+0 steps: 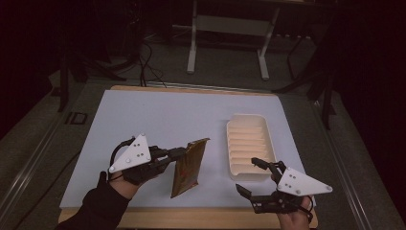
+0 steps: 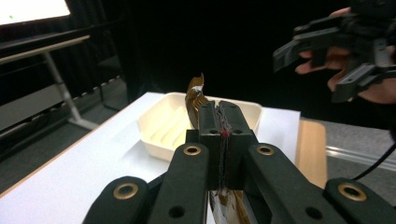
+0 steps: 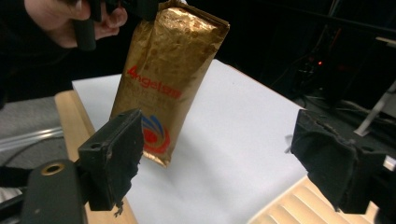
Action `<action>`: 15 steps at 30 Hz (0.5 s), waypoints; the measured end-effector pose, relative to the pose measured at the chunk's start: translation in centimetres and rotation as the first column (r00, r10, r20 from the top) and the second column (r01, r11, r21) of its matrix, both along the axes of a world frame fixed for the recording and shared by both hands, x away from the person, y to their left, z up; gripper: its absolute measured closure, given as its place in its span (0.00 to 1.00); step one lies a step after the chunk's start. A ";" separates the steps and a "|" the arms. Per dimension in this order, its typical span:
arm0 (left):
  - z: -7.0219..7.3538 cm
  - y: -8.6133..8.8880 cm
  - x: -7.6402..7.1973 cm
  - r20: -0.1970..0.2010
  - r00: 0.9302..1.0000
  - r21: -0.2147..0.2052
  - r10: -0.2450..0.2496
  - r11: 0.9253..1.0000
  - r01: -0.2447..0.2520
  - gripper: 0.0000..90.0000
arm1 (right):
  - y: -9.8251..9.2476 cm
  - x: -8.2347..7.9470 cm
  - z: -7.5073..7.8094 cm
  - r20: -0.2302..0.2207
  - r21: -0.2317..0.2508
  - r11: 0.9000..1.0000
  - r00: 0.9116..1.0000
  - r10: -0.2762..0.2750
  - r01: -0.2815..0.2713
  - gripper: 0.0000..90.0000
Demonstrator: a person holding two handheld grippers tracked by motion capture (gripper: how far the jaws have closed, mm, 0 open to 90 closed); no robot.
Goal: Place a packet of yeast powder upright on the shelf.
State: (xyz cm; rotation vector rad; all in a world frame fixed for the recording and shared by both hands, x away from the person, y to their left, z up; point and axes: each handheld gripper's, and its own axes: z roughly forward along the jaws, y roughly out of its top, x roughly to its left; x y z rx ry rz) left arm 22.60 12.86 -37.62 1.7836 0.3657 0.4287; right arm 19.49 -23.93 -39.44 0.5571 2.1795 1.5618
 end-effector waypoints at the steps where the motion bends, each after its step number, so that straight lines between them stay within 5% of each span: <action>1: 0.1 0.0 0.0 -0.001 1.000 -0.012 -0.012 1.000 0.012 1.00 | 0.1 0.2 0.2 -0.015 0.013 1.000 1.000 0.017 -0.016 0.19; 6: 0.2 0.1 0.2 -0.002 0.999 -0.033 -0.042 0.999 0.042 0.99 | 0.5 0.8 0.9 -0.088 0.026 0.999 0.995 0.050 -0.048 0.17; 11: 0.4 0.1 0.3 0.000 0.998 -0.066 -0.064 0.996 0.064 0.99 | 1.2 2.4 1.7 -0.187 0.056 0.995 0.979 0.086 -0.077 0.12; 15: 0.5 -0.2 0.2 0.002 0.997 -0.074 -0.077 0.994 0.077 0.99 | 1.8 2.9 2.2 -0.179 0.077 0.991 0.976 0.121 -0.109 0.13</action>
